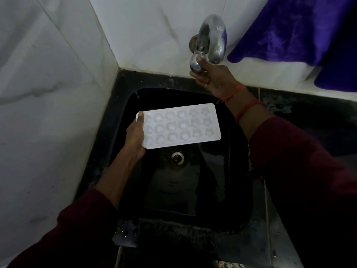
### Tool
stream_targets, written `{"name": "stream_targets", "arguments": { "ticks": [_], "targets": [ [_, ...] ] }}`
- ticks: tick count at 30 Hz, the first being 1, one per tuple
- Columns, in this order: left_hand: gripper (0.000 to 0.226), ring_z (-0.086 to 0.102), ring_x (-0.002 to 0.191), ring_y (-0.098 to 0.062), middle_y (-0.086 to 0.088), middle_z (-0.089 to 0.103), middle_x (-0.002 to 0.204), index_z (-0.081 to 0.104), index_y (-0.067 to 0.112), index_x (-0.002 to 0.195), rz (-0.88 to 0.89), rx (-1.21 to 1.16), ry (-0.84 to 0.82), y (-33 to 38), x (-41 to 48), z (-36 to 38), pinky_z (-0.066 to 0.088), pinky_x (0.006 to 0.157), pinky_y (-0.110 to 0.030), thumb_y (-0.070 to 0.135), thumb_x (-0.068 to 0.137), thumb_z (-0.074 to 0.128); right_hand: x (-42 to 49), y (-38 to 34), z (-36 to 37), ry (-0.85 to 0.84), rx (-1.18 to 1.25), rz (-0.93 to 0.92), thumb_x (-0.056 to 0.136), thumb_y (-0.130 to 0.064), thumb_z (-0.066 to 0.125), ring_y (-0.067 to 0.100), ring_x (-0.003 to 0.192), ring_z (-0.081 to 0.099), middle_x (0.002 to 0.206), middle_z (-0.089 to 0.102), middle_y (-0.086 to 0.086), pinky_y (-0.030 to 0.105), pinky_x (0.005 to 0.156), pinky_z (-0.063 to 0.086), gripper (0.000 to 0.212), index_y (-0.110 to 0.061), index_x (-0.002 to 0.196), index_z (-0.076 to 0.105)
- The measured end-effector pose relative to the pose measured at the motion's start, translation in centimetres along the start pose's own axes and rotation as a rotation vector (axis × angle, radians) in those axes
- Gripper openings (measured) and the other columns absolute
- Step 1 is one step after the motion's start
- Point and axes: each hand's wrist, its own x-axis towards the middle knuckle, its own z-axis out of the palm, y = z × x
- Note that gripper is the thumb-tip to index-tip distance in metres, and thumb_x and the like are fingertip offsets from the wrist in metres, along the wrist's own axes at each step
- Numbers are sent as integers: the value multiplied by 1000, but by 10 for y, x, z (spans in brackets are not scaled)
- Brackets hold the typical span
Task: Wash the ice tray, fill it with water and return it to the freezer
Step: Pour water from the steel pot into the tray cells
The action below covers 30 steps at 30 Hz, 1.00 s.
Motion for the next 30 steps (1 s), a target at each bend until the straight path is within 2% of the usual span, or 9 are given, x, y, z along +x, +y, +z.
{"name": "stream_targets", "arguments": {
  "ticks": [5, 9, 12, 15, 17, 21, 23, 26, 30],
  "targets": [
    [49, 75, 93, -22, -7, 75, 111, 66, 15, 124, -3, -22, -4, -7, 4, 3, 61, 66, -35, 54, 100, 48, 0, 2, 5, 56, -6, -46, 86, -23, 76, 24, 93, 74, 115, 70, 20, 32, 83, 55, 59, 8, 128, 50],
    [49, 75, 95, -23, -6, 75, 112, 66, 16, 124, -7, -49, -4, -11, 9, 9, 62, 69, -38, 55, 99, 50, 4, 1, 2, 48, -3, -28, 90, -14, 69, 32, 105, 70, 118, 68, 25, 33, 88, 52, 31, 4, 113, 58],
    [49, 75, 95, -23, -5, 75, 111, 65, 17, 125, 7, -57, -4, -12, 13, 16, 62, 68, -37, 56, 98, 50, 6, -2, 0, 25, 21, -22, 89, -3, 68, 36, 110, 67, 120, 65, 26, 32, 81, 58, 12, 2, 98, 61],
    [51, 74, 99, -24, -5, 75, 113, 66, 18, 125, 42, -59, 12, -9, 21, 18, 62, 78, -44, 58, 96, 52, 11, 0, -2, 26, -29, -21, 91, -2, 64, 39, 116, 63, 117, 65, 27, 43, 97, 54, 8, 3, 97, 63],
    [54, 73, 101, -25, -5, 75, 114, 67, 18, 124, 53, -54, 35, -5, 27, 15, 60, 85, -50, 61, 94, 54, 17, 3, -4, 64, -74, -9, 92, -5, 61, 42, 122, 57, 128, 59, 32, 50, 103, 49, 27, 10, 115, 60],
    [50, 74, 96, -23, -4, 75, 110, 67, 16, 122, 75, -53, 82, 1, 33, 3, 62, 71, -38, 57, 97, 52, 11, 6, -4, 27, -71, -36, 81, -13, 77, 41, 113, 64, 121, 62, 33, 41, 98, 53, 23, 1, 98, 68],
    [46, 74, 94, -21, -3, 75, 108, 67, 17, 119, 89, -44, 113, 2, 35, -2, 60, 65, -33, 55, 98, 51, 11, 7, -5, 15, -65, -51, 80, -11, 77, 41, 111, 65, 118, 64, 32, 45, 100, 51, 21, 0, 96, 69],
    [43, 73, 98, -22, -2, 74, 109, 68, 19, 116, 96, -65, 143, 2, 42, -6, 60, 71, -36, 55, 97, 53, 11, 6, -5, 33, -74, -46, 80, -11, 71, 48, 117, 59, 115, 63, 35, 54, 102, 48, 25, 5, 100, 68],
    [54, 74, 100, -26, -6, 75, 113, 68, 18, 123, 77, -84, 65, -6, 48, 8, 61, 77, -44, 61, 94, 54, 7, 3, -4, -4, -64, -51, 90, -1, 61, 41, 110, 64, 103, 68, 23, 52, 103, 48, 6, -1, 90, 67]
  ]
}}
